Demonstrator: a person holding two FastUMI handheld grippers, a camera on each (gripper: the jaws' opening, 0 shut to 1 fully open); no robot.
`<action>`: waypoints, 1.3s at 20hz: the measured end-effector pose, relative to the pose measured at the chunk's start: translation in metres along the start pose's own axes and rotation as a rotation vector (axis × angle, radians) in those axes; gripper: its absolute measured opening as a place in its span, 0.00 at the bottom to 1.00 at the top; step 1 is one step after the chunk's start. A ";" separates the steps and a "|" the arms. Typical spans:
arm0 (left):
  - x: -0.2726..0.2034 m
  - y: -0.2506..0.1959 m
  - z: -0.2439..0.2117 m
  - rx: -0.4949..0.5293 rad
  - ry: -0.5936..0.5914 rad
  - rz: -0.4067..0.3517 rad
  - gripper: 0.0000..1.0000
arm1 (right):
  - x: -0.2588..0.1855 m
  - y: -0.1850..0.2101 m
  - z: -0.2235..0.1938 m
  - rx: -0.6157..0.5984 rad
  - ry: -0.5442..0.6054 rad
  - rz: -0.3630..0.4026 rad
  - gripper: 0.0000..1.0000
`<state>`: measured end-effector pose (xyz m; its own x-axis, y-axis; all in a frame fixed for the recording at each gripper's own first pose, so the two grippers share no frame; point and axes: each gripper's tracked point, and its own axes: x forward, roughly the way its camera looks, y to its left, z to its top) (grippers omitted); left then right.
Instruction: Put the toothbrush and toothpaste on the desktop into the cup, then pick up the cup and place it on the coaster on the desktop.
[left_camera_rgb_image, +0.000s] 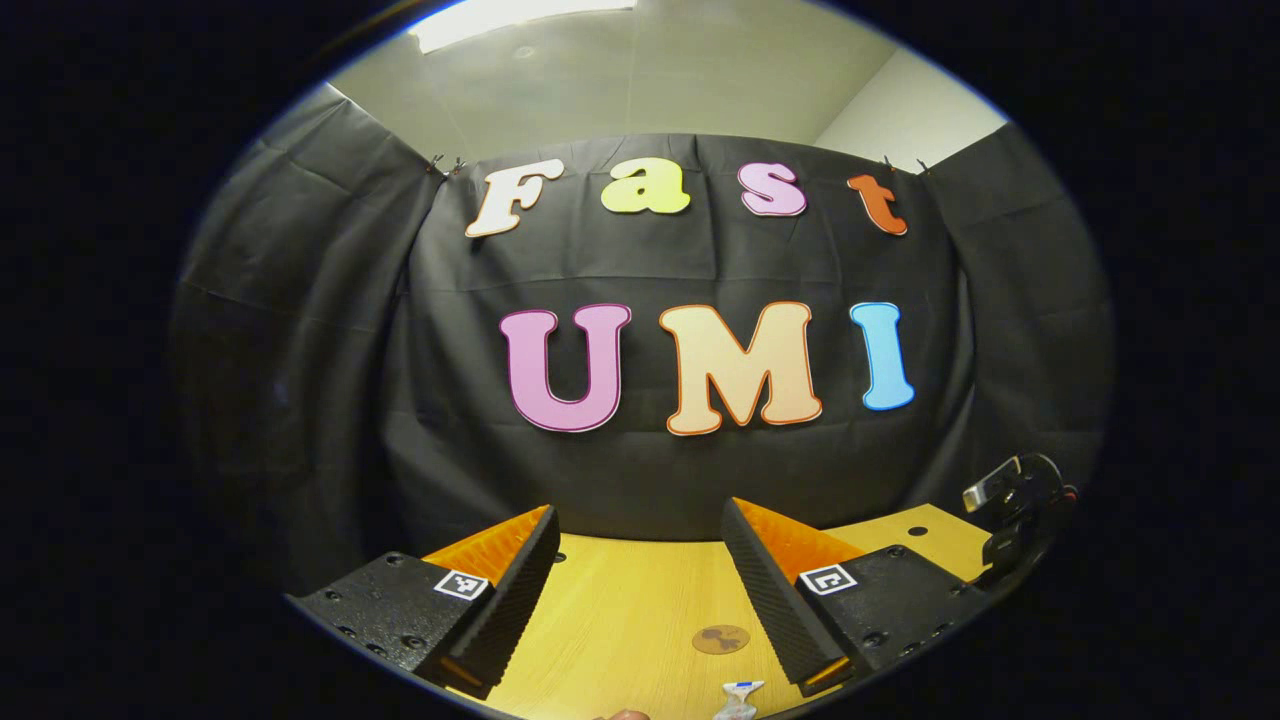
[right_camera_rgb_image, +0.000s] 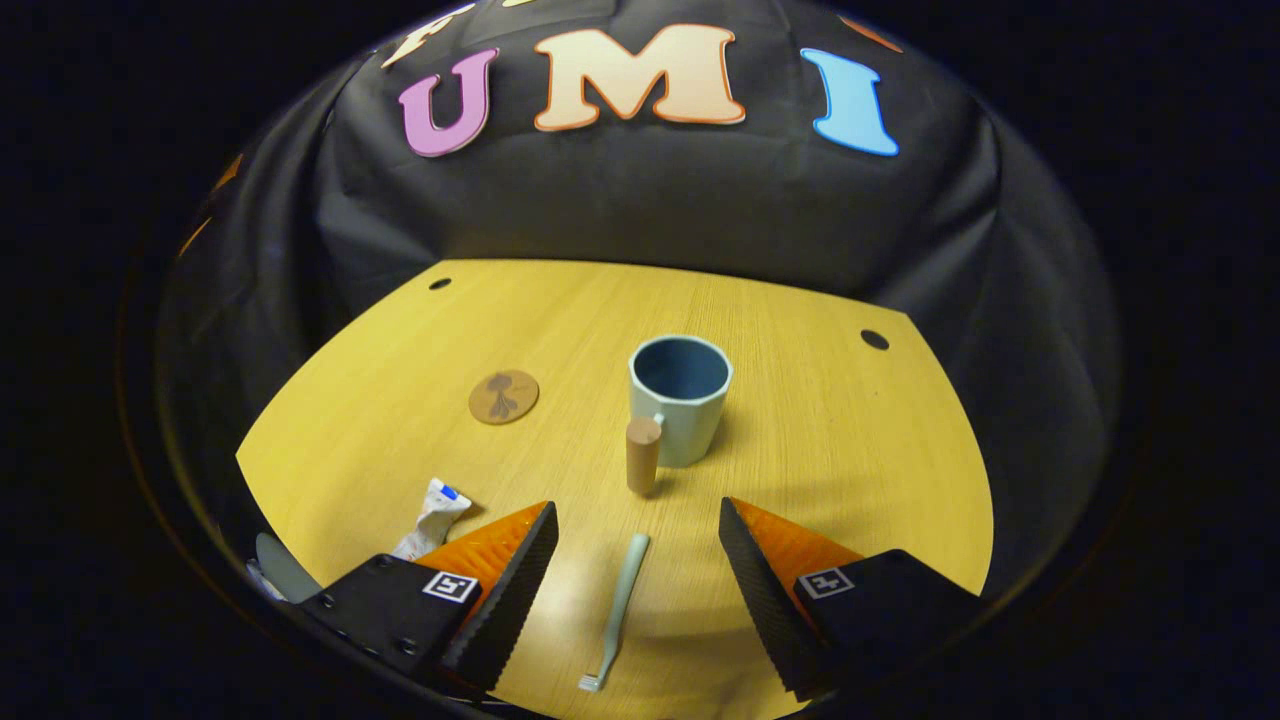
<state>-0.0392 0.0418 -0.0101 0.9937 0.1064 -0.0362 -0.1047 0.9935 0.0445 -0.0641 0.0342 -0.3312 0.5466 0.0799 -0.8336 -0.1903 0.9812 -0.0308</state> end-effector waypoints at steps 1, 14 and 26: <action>0.000 0.001 -0.002 0.000 0.005 0.003 0.99 | 0.005 0.001 -0.009 -0.001 0.035 0.004 1.00; 0.006 0.009 -0.023 0.000 0.060 0.026 0.99 | 0.038 0.000 -0.070 -0.006 0.317 -0.015 1.00; 0.010 0.012 -0.031 0.005 0.081 0.045 0.96 | 0.040 0.005 -0.092 -0.026 0.448 0.001 0.87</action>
<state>-0.0319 0.0556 -0.0412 0.9814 0.1542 -0.1147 -0.1490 0.9874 0.0529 -0.1180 0.0263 -0.4151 0.1408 -0.0087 -0.9900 -0.2137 0.9761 -0.0390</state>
